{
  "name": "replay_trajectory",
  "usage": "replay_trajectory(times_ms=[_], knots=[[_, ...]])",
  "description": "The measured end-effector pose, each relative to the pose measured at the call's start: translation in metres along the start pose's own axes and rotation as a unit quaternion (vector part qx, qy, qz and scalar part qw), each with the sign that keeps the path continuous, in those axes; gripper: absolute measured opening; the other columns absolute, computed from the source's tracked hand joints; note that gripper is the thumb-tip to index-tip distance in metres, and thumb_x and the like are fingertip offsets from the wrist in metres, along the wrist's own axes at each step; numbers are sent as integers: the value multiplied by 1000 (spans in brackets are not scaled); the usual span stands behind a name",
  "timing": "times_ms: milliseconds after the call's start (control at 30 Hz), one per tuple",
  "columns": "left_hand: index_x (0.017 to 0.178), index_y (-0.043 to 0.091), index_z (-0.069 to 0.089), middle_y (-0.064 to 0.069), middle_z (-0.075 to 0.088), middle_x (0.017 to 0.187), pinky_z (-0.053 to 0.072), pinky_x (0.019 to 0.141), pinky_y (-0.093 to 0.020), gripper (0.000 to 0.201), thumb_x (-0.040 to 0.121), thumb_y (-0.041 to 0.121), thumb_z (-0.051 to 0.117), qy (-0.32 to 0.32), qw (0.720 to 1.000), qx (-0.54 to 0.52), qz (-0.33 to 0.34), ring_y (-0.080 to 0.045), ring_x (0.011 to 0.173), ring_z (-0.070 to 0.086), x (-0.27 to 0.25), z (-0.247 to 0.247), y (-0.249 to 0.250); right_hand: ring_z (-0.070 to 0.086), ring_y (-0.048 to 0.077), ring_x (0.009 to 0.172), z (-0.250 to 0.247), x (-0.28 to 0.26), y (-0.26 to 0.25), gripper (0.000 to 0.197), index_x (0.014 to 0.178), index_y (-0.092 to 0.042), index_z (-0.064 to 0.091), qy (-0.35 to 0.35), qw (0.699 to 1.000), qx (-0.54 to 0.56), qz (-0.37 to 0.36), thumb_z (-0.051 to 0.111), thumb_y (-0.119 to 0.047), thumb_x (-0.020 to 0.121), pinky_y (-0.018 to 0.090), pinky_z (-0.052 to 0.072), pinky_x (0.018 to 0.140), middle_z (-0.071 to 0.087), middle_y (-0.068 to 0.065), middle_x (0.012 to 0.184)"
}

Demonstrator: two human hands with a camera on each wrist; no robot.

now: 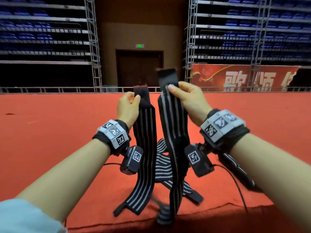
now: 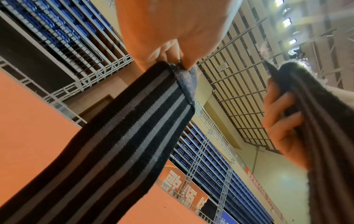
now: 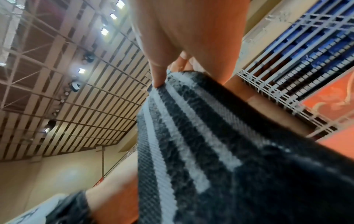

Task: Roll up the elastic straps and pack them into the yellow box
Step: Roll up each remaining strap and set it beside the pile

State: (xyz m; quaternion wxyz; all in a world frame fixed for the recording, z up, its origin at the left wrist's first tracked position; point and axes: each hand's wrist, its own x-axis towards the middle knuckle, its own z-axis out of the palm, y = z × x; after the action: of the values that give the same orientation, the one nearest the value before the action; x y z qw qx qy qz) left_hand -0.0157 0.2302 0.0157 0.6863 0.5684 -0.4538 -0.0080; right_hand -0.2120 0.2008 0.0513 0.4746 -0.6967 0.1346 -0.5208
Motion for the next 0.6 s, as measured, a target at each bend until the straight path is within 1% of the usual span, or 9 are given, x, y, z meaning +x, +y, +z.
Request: replay_trajectory(times_ms=[67, 100, 167, 200, 300, 400, 467, 533, 600], knots=[[99, 12, 65, -1, 68, 94, 51, 81, -27, 11, 94, 18, 58, -14, 999, -35, -13, -12, 88, 64, -14, 8, -1, 69, 16, 87, 6, -12, 21, 16, 104, -5, 69, -4, 999, 30, 41, 59, -12, 94, 29, 55, 80, 73, 10, 100], [100, 8, 66, -3, 69, 94, 52, 78, -25, 12, 94, 16, 58, -24, 998, -58, -22, -12, 85, 65, -21, 12, -1, 69, 18, 90, 9, -17, 32, 19, 107, -2, 68, -4, 998, 39, 57, 59, -12, 95, 29, 56, 82, 72, 12, 103], [101, 3, 68, -9, 72, 92, 55, 68, -24, 15, 94, 12, 58, -56, 993, -96, -44, -15, 78, 67, -33, 19, -3, 68, 21, 94, 14, -26, 48, 23, 110, 1, 67, -3, 996, 39, 77, 57, -14, 96, 32, 54, 85, 71, 16, 108], [102, 3, 68, -11, 72, 91, 55, 64, -24, 14, 94, 11, 59, -71, 990, -110, -58, -15, 75, 67, -39, 22, -4, 68, 21, 93, 17, -29, 54, 23, 109, 1, 67, -1, 996, 32, 82, 55, -15, 97, 32, 54, 85, 71, 17, 108], [104, 7, 68, -10, 74, 90, 54, 60, -24, 14, 91, 7, 62, -114, 980, -144, -75, -14, 72, 69, -53, 27, -6, 67, 19, 86, 19, -32, 67, 20, 100, -6, 70, 19, 996, 13, 84, 53, -16, 98, 31, 54, 80, 72, 15, 101], [108, 10, 67, -7, 74, 94, 55, 65, -25, 19, 91, 5, 62, -149, 972, -172, -63, -14, 77, 70, -60, 30, -7, 67, 19, 82, 17, -33, 75, 20, 96, -8, 71, 45, 995, 3, 92, 54, -17, 98, 33, 54, 77, 73, 13, 94], [110, 10, 67, -5, 74, 93, 56, 65, -25, 20, 93, 4, 60, -173, 966, -184, -53, -14, 79, 71, -63, 30, -6, 66, 17, 77, 15, -33, 80, 20, 93, -8, 71, 52, 995, -6, 89, 54, -17, 98, 31, 53, 73, 72, 10, 88], [110, 10, 66, -4, 74, 89, 55, 61, -25, 19, 94, 5, 59, -179, 964, -190, -55, -15, 74, 70, -65, 31, -6, 65, 14, 73, 14, -33, 84, 21, 90, -9, 71, 57, 995, -13, 76, 54, -17, 98, 28, 52, 69, 71, 5, 82], [106, 11, 66, -4, 74, 81, 53, 57, -25, 15, 94, 8, 59, -168, 965, -192, -64, -15, 67, 68, -66, 32, -7, 63, 10, 69, 14, -35, 87, 22, 84, -12, 71, 67, 996, -4, 67, 54, -15, 97, 23, 51, 65, 70, 0, 76]])
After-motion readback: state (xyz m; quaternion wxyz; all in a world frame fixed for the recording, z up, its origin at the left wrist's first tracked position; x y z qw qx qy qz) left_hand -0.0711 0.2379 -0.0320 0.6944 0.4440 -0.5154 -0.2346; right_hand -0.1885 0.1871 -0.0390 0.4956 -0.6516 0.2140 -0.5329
